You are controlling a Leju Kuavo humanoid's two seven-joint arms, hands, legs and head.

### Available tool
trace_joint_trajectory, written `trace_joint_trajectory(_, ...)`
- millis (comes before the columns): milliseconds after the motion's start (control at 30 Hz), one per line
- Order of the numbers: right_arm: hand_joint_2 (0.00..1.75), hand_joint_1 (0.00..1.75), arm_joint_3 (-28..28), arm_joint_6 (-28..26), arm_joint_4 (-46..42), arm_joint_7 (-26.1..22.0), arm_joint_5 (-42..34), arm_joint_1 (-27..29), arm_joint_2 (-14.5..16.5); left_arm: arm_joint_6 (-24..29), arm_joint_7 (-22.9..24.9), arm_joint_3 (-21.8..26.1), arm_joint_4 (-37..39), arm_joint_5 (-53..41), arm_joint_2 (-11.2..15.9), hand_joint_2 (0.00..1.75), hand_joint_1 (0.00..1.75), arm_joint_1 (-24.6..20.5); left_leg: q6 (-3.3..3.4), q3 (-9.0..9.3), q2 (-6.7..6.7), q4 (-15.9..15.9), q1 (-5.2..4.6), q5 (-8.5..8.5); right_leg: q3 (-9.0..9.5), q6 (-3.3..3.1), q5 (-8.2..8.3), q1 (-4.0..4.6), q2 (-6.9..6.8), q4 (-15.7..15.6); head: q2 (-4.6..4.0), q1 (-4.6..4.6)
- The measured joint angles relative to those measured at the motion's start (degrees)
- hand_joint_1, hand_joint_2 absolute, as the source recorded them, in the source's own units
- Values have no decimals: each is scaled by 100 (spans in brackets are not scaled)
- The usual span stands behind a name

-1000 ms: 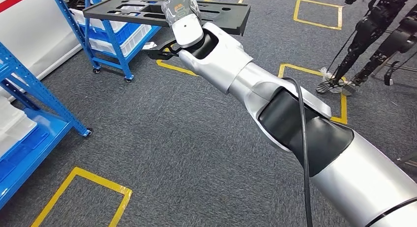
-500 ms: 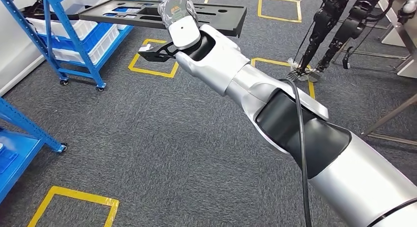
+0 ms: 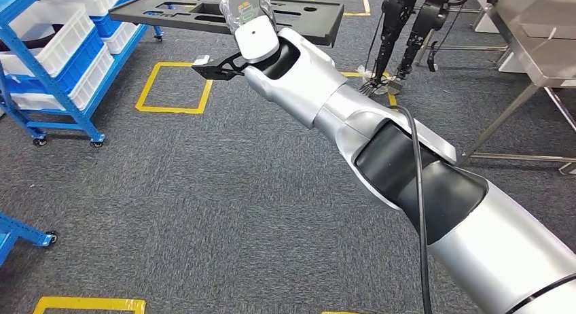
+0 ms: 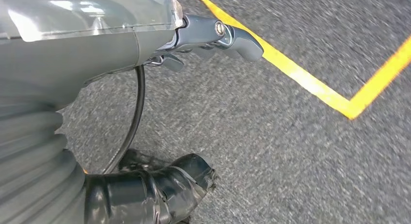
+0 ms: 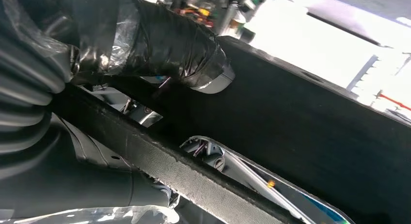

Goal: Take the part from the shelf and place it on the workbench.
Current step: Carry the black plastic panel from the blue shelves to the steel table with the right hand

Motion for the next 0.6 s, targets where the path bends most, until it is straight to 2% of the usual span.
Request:
trace_joint_trajectory(33,175,175,0,2,0,1,5,-15,2,0,0,1,0,0,1,175,0,2,14,151,-115,-341,10,150,-14,16,-5,1,65,23,0,1)
trace_joint_trajectory(67,175,175,0,5,-2,1,10,-32,8,0,1,2,0,0,1,175,0,1,26,267,-210,-595,16,224,-39,41,-2,-4,124,40,0,0)
trace_joint_trajectory(100,175,175,0,9,-2,1,15,-45,12,-1,-1,3,0,0,1,175,0,-2,36,322,-271,-715,14,224,-67,74,11,-14,184,43,0,1)
trace_joint_trajectory(167,175,175,0,18,-2,1,25,-63,9,-4,0,5,-1,-1,-3,175,0,-15,69,360,-208,-794,11,215,-108,155,54,-31,292,19,0,0)
trace_joint_trajectory(200,175,175,0,22,1,1,29,-70,-2,-7,0,7,-2,-2,-5,175,0,-23,102,375,-144,-830,16,240,-126,188,44,-25,245,29,0,2)
trace_joint_trajectory(267,175,175,0,27,2,3,43,-99,-16,-11,-1,11,-2,-5,-9,175,0,-29,189,410,-4,-910,26,288,-271,233,-152,-6,-48,323,0,5)
trace_joint_trajectory(300,175,175,0,27,3,4,48,-112,-15,-13,-1,13,-2,-9,-8,175,0,-28,216,418,64,-924,11,295,-413,246,-325,-13,-226,636,0,6)
trace_joint_trajectory(333,175,175,0,26,5,4,51,-116,-11,-14,-1,14,-2,-12,-7,175,0,-27,236,418,125,-925,-1,293,-582,261,-501,-29,-325,1008,0,7)
trace_joint_trajectory(367,175,175,0,26,10,5,52,-113,-9,-16,1,15,-2,-16,-7,175,0,-27,243,416,187,-918,-10,287,-733,272,-624,-48,-366,1340,0,7)
trace_joint_trajectory(400,175,175,0,26,19,8,53,-108,-10,-18,2,15,-2,-20,-7,175,0,-27,244,416,248,-908,-14,279,-813,279,-657,-61,-385,1523,0,7)
trace_joint_trajectory(433,175,175,0,26,27,12,54,-105,-11,-20,3,15,-2,-24,-7,175,0,-29,242,416,305,-897,-17,269,-792,281,-593,-69,-400,1504,0,8)
trace_joint_trajectory(467,175,175,0,27,35,19,57,-109,-12,-21,3,16,-2,-29,-8,175,0,-30,237,418,363,-883,-20,255,-656,274,-442,-69,-430,1261,0,7)
trace_joint_trajectory(533,175,175,0,25,40,34,63,-142,-7,-29,4,17,-2,-40,-9,175,0,-34,208,424,465,-853,-36,215,-232,237,-146,-19,-608,488,0,7)
trace_joint_trajectory(567,175,175,0,24,39,40,66,-162,11,-35,6,17,-2,-48,-10,175,0,-35,186,426,514,-842,-48,196,-81,210,-72,17,-686,198,0,7)
trace_joint_trajectory(600,175,175,0,23,39,46,67,-179,28,-41,9,17,-2,-54,-10,175,0,-36,162,431,562,-837,-61,183,-8,187,-57,53,-733,42,0,7)
